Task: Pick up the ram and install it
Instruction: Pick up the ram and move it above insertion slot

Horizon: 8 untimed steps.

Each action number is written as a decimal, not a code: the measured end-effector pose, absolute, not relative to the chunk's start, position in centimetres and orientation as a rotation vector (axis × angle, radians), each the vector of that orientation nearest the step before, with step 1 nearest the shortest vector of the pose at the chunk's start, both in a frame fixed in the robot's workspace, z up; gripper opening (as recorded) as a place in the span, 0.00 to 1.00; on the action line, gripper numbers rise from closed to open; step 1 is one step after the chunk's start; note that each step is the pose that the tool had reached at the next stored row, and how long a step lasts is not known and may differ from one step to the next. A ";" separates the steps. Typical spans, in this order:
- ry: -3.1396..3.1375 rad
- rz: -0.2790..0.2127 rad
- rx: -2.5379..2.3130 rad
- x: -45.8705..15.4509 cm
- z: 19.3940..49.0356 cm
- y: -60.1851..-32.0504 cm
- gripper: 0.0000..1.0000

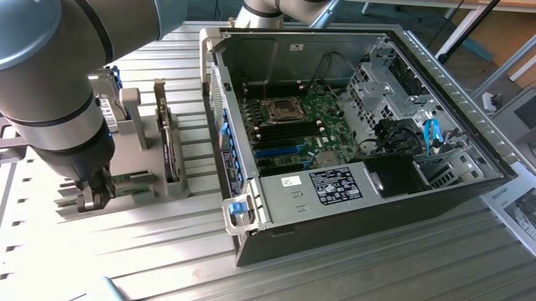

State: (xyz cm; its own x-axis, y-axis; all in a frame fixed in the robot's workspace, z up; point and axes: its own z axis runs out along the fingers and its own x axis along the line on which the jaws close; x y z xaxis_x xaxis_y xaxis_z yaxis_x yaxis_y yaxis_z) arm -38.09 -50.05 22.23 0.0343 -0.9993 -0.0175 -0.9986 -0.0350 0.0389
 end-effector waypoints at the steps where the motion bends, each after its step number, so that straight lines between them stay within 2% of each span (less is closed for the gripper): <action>1: -2.171 -0.062 2.248 -38.1 22.5 -50.0 0.13; 8: -2.171 -0.062 2.248 -38.1 25.2 -50.0 0.13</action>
State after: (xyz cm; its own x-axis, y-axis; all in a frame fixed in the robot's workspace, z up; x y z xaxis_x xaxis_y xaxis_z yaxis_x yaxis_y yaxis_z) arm -38.10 -50.04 25.17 0.0343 -0.9993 -0.0174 -0.9986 -0.0349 0.0388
